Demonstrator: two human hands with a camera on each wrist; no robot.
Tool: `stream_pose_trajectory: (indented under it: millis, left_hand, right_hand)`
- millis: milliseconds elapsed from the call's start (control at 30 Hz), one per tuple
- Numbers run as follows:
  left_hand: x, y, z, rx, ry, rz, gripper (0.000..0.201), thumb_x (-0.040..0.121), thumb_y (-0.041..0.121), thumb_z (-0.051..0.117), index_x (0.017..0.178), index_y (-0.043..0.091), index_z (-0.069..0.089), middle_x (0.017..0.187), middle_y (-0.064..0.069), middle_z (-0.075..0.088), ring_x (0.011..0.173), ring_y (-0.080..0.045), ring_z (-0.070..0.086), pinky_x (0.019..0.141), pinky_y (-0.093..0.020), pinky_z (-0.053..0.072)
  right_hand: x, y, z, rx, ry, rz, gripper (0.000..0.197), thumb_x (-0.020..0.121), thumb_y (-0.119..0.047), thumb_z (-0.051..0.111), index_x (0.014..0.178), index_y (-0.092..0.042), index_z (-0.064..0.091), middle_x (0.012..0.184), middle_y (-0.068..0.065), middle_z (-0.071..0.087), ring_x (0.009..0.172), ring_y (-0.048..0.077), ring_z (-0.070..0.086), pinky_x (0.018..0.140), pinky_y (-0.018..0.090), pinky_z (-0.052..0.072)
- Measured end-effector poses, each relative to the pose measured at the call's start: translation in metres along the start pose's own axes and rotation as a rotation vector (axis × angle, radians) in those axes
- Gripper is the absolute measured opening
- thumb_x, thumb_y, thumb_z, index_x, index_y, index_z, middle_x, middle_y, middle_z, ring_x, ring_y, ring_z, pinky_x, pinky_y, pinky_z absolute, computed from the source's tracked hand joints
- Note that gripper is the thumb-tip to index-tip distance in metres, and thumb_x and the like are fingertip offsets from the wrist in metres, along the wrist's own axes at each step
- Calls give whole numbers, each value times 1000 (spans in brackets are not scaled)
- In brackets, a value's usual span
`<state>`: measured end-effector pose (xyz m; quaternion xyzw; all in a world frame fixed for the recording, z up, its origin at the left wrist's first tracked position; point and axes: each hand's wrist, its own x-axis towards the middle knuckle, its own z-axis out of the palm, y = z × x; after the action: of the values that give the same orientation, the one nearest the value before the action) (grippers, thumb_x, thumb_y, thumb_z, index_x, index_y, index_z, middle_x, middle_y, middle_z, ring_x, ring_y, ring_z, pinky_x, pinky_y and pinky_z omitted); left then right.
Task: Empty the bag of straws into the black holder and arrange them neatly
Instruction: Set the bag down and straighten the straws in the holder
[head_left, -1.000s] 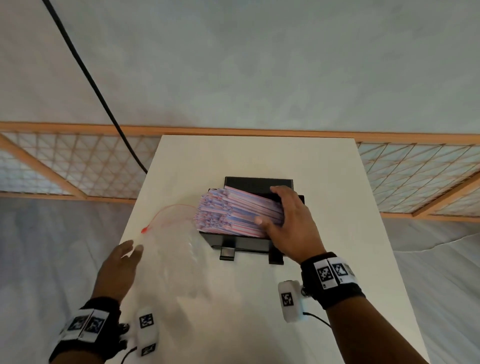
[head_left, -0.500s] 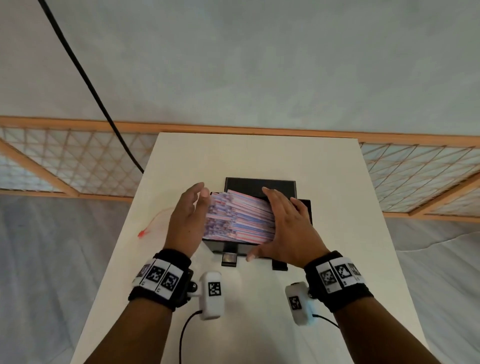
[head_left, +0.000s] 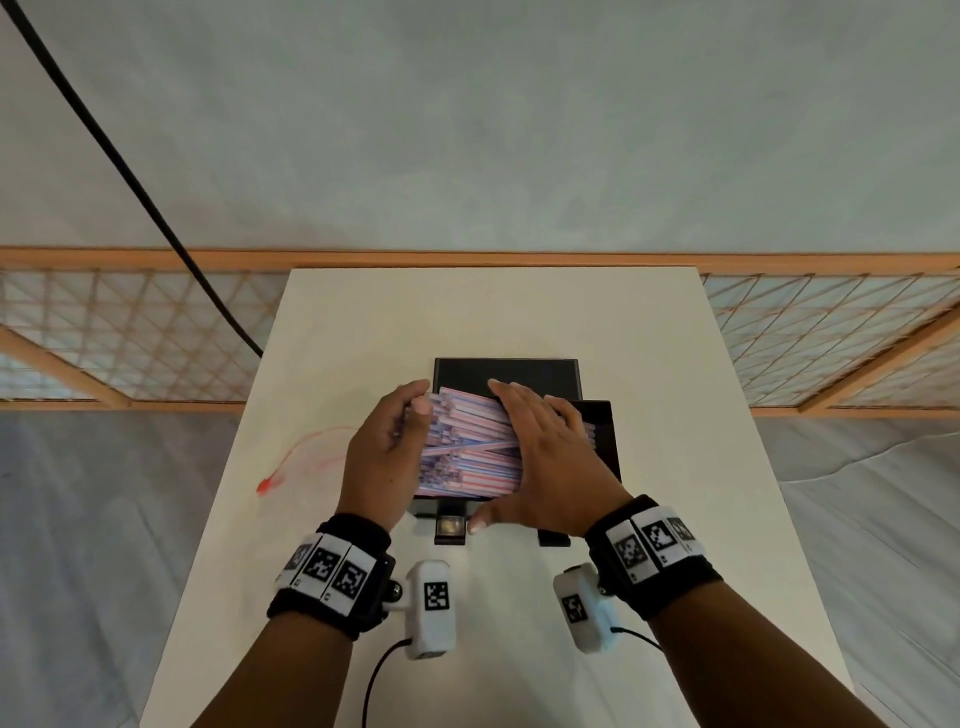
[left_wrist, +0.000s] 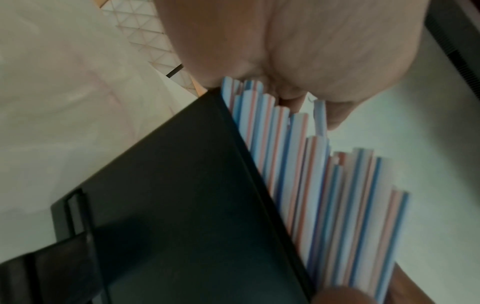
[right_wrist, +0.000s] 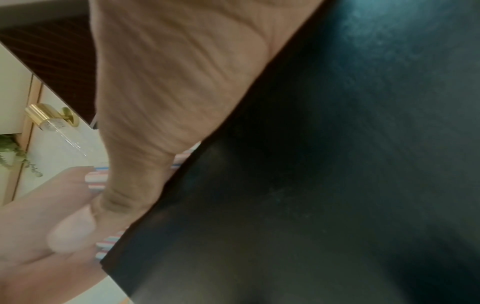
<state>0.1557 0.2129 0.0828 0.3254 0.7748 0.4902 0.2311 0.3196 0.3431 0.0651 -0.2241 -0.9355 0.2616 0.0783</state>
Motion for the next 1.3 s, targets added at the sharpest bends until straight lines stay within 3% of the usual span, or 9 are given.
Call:
stream_pose_trajectory:
  millis: [100, 200, 333, 467, 633, 767, 933, 1067, 1300]
  left_hand:
    - [-1, -1, 1, -5, 5, 29, 40, 93, 60, 38, 119, 40, 61, 117, 17, 67, 107, 1, 64, 92, -23, 54]
    - [-2, -1, 3, -13, 10, 23, 48, 91, 63, 38, 125, 37, 62, 128, 12, 65, 114, -1, 63, 95, -23, 54]
    - [-4, 2, 5, -29, 10, 60, 44, 95, 55, 41, 126, 32, 62, 120, 14, 68, 105, 2, 65, 87, -18, 56]
    - [-5, 3, 4, -30, 11, 82, 35, 98, 44, 46, 125, 31, 63, 119, 13, 69, 106, -2, 66, 88, -25, 57]
    - [-6, 3, 5, -50, 1, 120, 32, 97, 43, 48, 122, 31, 64, 119, 13, 68, 108, -7, 67, 91, -37, 57]
    - [-6, 2, 4, -54, -7, 137, 33, 96, 44, 49, 121, 29, 64, 117, 11, 69, 107, -9, 68, 89, -39, 58]
    - [-5, 3, 4, -51, -20, 153, 30, 96, 42, 49, 119, 28, 65, 113, 10, 70, 103, -11, 69, 85, -32, 59]
    - [-5, 3, 4, -55, -27, 168, 26, 98, 34, 51, 116, 23, 66, 110, 10, 71, 101, -8, 69, 83, -21, 56]
    - [-5, -2, 4, -25, 2, 162, 28, 97, 38, 50, 115, 23, 66, 110, 10, 70, 102, -7, 68, 83, -16, 54]
  right_hand:
    - [1, 0, 0, 49, -26, -26, 139, 56, -85, 74, 161, -16, 14, 163, 3, 33, 154, 17, 24, 127, 43, 9]
    - [1, 1, 0, 100, -51, -40, 135, 59, -79, 78, 161, -17, 14, 165, 4, 30, 154, 17, 21, 127, 44, 14]
    - [-1, 1, 0, 136, -46, -55, 130, 60, -75, 81, 160, -21, 17, 162, 1, 33, 151, 15, 25, 124, 41, 18]
    - [-1, 2, -1, 163, -19, -56, 130, 58, -75, 82, 159, -21, 21, 158, -1, 37, 146, 14, 30, 121, 38, 19]
    - [0, 4, 1, 142, -22, -47, 132, 55, -80, 79, 159, -22, 20, 158, -2, 35, 146, 17, 28, 120, 40, 18]
    - [0, 6, 1, 121, -27, -29, 132, 54, -84, 75, 158, -24, 20, 157, -2, 35, 144, 17, 29, 119, 42, 21]
    - [0, 6, 3, 91, -42, -13, 133, 54, -87, 72, 158, -23, 22, 156, -1, 37, 144, 18, 31, 120, 42, 20]
    - [1, 6, 3, 78, -34, -15, 125, 55, -87, 72, 154, -23, 30, 151, -4, 45, 137, 15, 41, 121, 42, 24]
    - [2, 3, 1, 50, -84, 71, 128, 46, -102, 51, 150, -29, 31, 145, -8, 52, 130, 14, 50, 118, 45, 33]
